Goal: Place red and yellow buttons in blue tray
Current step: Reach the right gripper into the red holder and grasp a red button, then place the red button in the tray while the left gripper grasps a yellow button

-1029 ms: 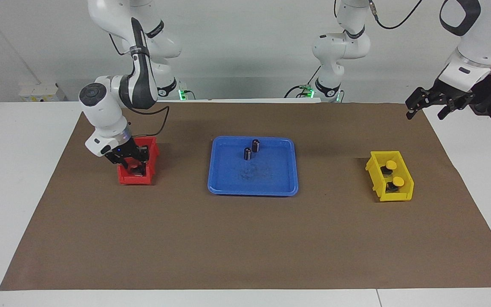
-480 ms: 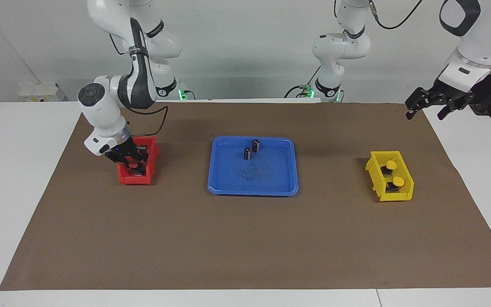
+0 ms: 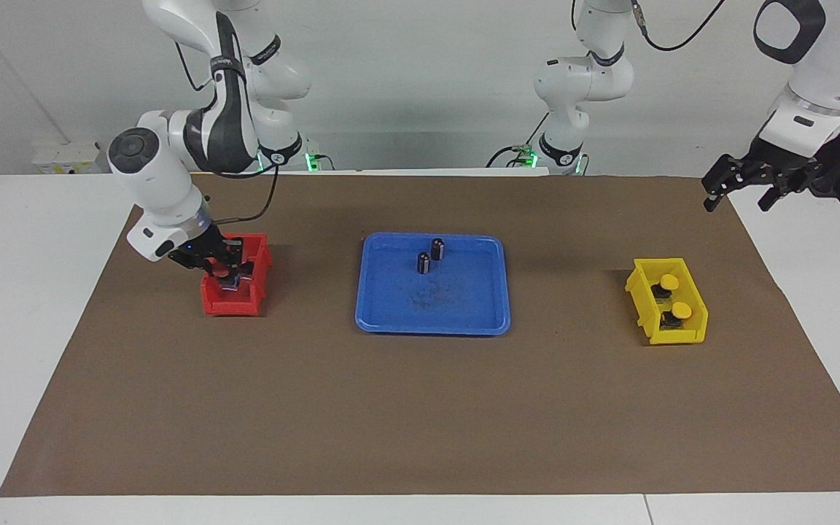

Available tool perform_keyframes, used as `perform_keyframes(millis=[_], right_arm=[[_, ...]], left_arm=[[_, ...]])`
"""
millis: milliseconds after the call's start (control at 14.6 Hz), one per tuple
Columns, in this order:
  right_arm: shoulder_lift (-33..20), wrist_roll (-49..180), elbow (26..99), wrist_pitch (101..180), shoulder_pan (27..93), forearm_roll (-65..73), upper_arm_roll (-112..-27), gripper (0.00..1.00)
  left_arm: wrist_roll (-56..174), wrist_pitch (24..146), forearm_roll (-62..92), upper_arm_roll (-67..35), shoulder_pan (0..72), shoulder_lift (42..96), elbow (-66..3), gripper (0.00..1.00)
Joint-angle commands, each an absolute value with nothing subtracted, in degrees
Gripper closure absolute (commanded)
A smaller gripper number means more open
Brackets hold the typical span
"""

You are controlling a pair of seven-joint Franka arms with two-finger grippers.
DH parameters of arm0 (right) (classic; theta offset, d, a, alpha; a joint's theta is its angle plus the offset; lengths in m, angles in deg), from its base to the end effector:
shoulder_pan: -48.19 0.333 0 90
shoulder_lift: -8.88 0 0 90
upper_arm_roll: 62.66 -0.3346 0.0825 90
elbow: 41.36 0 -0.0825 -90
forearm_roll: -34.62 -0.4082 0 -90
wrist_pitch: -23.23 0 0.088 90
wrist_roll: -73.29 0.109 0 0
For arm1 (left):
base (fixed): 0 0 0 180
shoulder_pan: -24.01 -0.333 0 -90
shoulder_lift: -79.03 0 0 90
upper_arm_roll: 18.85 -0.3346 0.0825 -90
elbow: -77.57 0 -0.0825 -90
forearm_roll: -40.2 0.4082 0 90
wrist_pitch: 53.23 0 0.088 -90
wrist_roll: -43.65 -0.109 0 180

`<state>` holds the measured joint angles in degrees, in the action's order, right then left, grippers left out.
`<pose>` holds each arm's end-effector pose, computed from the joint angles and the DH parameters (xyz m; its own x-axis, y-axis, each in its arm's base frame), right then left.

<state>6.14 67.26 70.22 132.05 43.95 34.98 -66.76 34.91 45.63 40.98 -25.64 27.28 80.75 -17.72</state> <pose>0.5815 -0.0023 0.4535 0.9899 0.1049 -0.0954 0.1046 -0.9945 -0.0078 0.5815 0.0381 0.6263 0.9916 -0.0930 0.0894 -0.0912 -0.9955 -0.0239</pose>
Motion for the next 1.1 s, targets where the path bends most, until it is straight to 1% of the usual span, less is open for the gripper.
perform_keyframes(millis=[0,69,137,206,275,343,549,755,892,1029], right_arm=[[-0.07,74.92,58.24,125.80,50.53,35.06,-67.06,0.70],[-0.34,80.27,57.79,126.84,54.57,35.15,-67.06,0.70],[-0.69,87.11,57.87,129.81,58.96,35.06,-67.06,0.70],[-1.48,93.88,58.65,133.58,63.35,35.15,-67.06,0.70],[-2.19,98.73,59.18,135.70,67.05,35.06,-67.06,0.70],[-3.76,102.69,59.10,137.12,70.13,35.15,-67.06,0.70],[-6.93,110.54,59.28,140.90,76.21,35.32,-67.06,0.69],[-8.17,112.14,60.32,143.72,77.28,35.41,-67.06,0.67],[-9.21,113.27,60.59,145.47,77.72,35.50,-67.06,0.66],[-11.23,116.60,60.59,147.49,80.18,35.59,-67.06,0.66]], left_arm=[[34.60,55.18,40.29,-25.71,25.68,80.01,-25.50,0.04],[34.69,60.18,40.29,-25.71,25.94,78.95,-29.09,0.07],[34.69,64.67,40.29,-25.71,26.12,77.81,-31.83,0.12],[34.69,67.24,40.29,-25.71,26.12,75.80,-32.55,0.19],[34.69,68.57,40.29,-25.71,26.12,74.12,-32.47,0.25],[34.60,69.71,40.29,-25.71,26.12,72.28,-32.30,0.29],[35.03,72.01,39.85,-25.62,26.12,69.72,-32.38,0.31],[35.56,72.62,39.67,-25.53,26.21,68.92,-32.82,0.31],[36.00,74.81,39.67,-25.53,26.64,68.83,-35.01,0.31],[36.09,77.80,39.67,-25.53,27.00,68.92,-37.21,0.31]])
